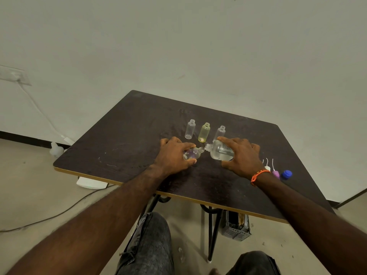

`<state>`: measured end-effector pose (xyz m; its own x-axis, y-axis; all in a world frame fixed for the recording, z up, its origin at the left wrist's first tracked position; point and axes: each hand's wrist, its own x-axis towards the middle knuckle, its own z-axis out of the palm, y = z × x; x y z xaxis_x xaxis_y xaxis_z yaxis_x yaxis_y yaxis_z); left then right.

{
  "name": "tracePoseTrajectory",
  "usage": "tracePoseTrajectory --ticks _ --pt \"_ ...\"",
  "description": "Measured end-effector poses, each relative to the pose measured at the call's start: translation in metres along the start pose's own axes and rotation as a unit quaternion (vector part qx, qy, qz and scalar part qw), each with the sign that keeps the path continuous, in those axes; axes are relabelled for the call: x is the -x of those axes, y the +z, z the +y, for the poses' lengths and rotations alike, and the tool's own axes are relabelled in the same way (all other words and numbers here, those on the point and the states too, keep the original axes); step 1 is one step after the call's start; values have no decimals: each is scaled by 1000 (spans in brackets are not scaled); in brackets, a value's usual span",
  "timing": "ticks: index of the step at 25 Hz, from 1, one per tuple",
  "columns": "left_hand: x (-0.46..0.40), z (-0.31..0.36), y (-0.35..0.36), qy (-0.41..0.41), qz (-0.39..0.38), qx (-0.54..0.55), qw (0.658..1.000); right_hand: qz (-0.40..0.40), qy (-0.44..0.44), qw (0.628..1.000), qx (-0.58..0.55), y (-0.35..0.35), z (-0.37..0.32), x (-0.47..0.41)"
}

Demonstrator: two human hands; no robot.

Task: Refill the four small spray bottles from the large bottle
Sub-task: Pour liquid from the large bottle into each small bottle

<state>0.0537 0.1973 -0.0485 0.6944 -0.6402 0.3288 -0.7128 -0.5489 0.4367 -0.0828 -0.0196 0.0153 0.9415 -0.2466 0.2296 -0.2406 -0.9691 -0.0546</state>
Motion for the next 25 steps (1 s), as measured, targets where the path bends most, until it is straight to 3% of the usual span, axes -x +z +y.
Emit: tracePoseTrajectory --ticks 25 --pt "1 0 -1 1 -7 0 1000 0 -8 1000 29 -5 -3 -2"
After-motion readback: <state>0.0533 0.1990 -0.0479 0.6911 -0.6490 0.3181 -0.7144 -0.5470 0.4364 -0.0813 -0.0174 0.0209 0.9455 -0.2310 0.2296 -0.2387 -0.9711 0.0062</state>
